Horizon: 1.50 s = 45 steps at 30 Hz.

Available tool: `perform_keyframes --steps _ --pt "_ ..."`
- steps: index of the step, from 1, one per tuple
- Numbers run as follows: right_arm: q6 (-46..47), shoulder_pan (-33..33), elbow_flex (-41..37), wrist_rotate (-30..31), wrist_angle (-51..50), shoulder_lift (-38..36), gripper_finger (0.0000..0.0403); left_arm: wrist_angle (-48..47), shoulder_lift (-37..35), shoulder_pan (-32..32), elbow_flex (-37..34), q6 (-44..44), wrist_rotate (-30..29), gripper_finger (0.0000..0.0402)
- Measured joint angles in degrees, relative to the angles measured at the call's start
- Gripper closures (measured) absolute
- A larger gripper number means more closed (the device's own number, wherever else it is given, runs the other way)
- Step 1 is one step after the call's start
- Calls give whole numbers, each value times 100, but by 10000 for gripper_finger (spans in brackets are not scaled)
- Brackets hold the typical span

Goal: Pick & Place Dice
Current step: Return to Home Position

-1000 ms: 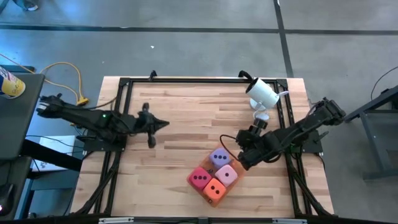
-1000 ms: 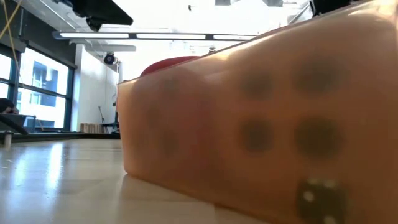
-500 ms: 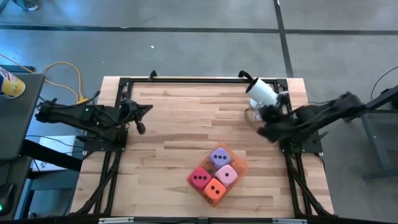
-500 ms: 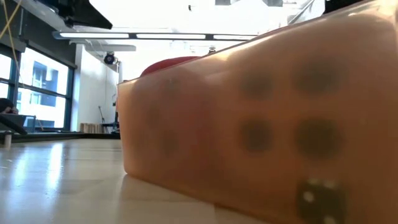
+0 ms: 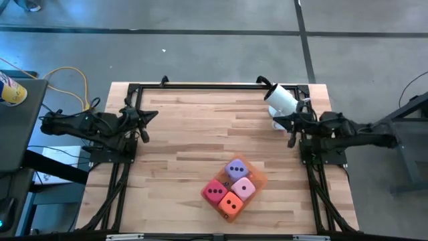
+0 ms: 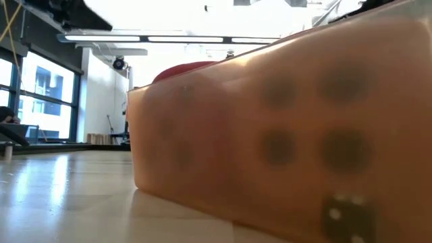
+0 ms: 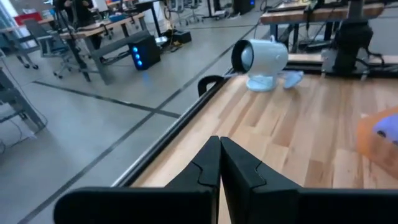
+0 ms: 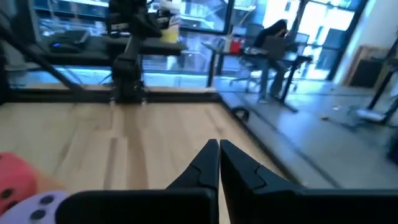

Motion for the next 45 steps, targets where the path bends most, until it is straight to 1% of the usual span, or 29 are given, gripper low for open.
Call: perform_keyframes --steps 3,5,10,12,15,19,21,26,29,32,34,37,40,42,45 --pt "298 -341 -539 -715 285 -289 401 -17 -346 0 -336 -192 5 401" --pt "388 -480 -886 -939 495 -422 401 -23 -659 -2 -557 -427 80 401" --pt "680 -690 -1649 -938 968 -697 401 33 -1474 -15 -1068 -845 185 401" --pt "798 -736 -1883 -990 1034 -801 401 336 -1731 -15 -1268 -913 233 401" --pt "909 -768 -2182 -1021 1359 -961 401 810 -1994 -17 -1554 -769 475 401" --pt "915 -766 -2540 -1238 1765 -1129 401 1234 -1931 -17 -1928 -693 563 401" --pt "969 -766 -2542 -1273 1717 -1167 401 1397 -1914 -17 -2123 -695 576 401" --pt "1033 -766 -2542 -1266 1711 -1185 401 1424 -1916 -17 -2422 -722 642 401" --pt "1021 -766 -2544 -1170 1694 -1185 401 1559 -1918 -17 -2610 -757 646 401" --pt "1038 -766 -2546 -1090 1597 -1185 401 1941 -1918 -17 -2938 -985 697 401" --pt "1041 -766 -2546 -1094 1505 -1185 401 2399 -1907 -19 -3174 -1015 803 401" --pt "1045 -766 -2546 -1089 1405 -1162 401 2945 -1682 -23 -3335 -800 1063 401" --pt "1298 -766 -2546 -990 1401 -1145 401 3017 -1538 -14 -3393 -500 1100 401" --pt "1521 -764 -2548 -984 1378 -1132 401 3059 -1456 34 -3397 -530 1051 401" --pt "1569 -763 -2548 -989 1365 -1095 401 3053 -1381 72 -3405 -754 1117 401"
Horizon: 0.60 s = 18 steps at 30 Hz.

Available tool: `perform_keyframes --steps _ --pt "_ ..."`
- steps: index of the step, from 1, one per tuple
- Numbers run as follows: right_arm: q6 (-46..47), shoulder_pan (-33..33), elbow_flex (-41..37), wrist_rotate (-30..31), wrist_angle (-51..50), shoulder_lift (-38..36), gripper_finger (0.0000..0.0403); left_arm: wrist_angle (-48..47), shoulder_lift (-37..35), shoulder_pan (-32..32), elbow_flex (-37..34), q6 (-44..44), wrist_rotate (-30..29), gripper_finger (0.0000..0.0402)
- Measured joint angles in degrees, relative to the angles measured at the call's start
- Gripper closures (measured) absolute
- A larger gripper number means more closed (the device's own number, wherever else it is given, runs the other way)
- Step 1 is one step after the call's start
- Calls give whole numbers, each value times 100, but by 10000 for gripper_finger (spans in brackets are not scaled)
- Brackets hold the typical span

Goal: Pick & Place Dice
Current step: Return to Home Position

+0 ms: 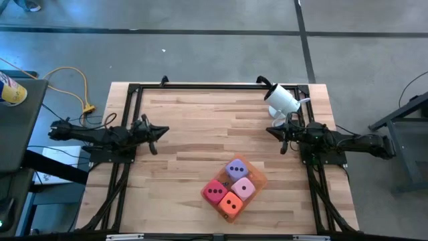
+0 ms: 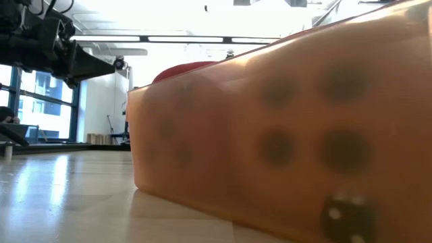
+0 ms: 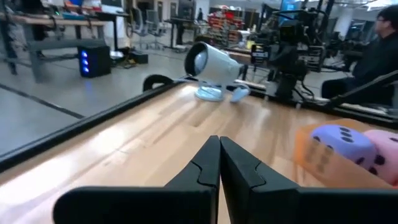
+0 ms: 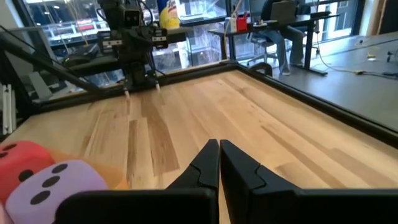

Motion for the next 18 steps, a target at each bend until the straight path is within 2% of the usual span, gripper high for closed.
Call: perform_keyframes --steps 3,5,10,18 --pt "-81 0 0 1 0 5 401 -12 54 -12 -5 -15 29 401" --pt "-85 -2 0 2 -1 7 401 -58 111 -24 -8 273 165 401" --pt "-93 0 -2 2 -8 7 401 -82 287 -26 -10 1003 881 401" --pt "-98 0 -4 4 -21 7 401 -89 595 -15 -14 683 741 401"
